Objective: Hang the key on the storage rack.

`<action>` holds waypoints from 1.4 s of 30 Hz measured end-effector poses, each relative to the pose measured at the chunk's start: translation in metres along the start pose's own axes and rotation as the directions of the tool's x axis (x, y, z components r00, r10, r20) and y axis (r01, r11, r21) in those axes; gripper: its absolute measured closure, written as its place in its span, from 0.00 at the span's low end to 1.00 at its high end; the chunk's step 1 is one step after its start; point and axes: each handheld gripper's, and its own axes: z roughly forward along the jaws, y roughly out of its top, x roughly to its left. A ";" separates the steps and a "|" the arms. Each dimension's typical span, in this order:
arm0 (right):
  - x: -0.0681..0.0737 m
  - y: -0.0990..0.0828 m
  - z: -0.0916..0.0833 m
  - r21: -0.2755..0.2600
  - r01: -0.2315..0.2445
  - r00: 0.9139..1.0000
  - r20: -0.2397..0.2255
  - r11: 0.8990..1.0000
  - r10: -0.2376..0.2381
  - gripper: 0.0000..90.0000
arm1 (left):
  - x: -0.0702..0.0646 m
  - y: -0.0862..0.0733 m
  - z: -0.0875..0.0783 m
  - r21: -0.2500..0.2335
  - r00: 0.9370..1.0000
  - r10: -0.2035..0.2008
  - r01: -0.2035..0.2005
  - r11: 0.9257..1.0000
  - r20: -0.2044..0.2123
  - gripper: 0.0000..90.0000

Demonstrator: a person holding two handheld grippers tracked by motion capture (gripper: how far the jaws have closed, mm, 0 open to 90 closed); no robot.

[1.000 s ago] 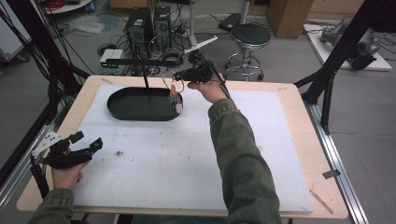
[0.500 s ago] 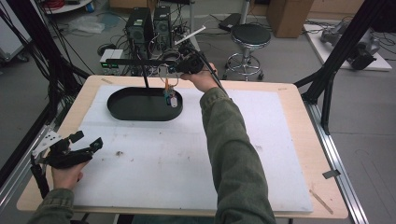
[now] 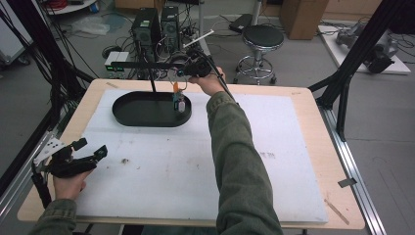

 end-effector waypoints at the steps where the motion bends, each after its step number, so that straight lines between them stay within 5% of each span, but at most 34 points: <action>1: -0.002 -0.001 0.003 0.007 0.000 1.000 0.011 1.000 0.000 0.97 | 0.000 0.000 0.000 0.001 1.000 0.000 0.000 1.000 0.003 0.06; 11: -0.006 -0.003 0.009 -0.015 -0.022 0.999 0.023 1.000 0.022 0.96 | 0.000 0.000 0.001 0.001 1.000 -0.003 0.003 1.000 0.007 0.06; 16: -0.006 -0.004 0.009 -0.014 -0.033 0.999 0.022 0.999 0.033 0.87 | 0.001 0.000 0.000 0.003 1.000 -0.001 0.001 1.000 0.006 0.06; 25: -0.003 -0.005 -0.001 -0.023 -0.058 0.998 0.009 0.998 0.059 0.61 | 0.000 -0.001 0.001 0.008 1.000 0.001 -0.001 1.000 0.005 0.06; 36: 0.004 -0.013 -0.009 -0.013 -0.041 0.994 0.097 0.999 0.042 0.12 | 0.000 0.000 0.000 0.003 1.000 -0.001 0.001 1.000 0.003 0.06; 42: 0.006 -0.018 -0.017 -0.009 -0.051 0.989 0.137 0.999 0.052 0.02 | 0.000 0.000 0.000 0.003 1.000 0.001 -0.001 1.000 0.000 0.06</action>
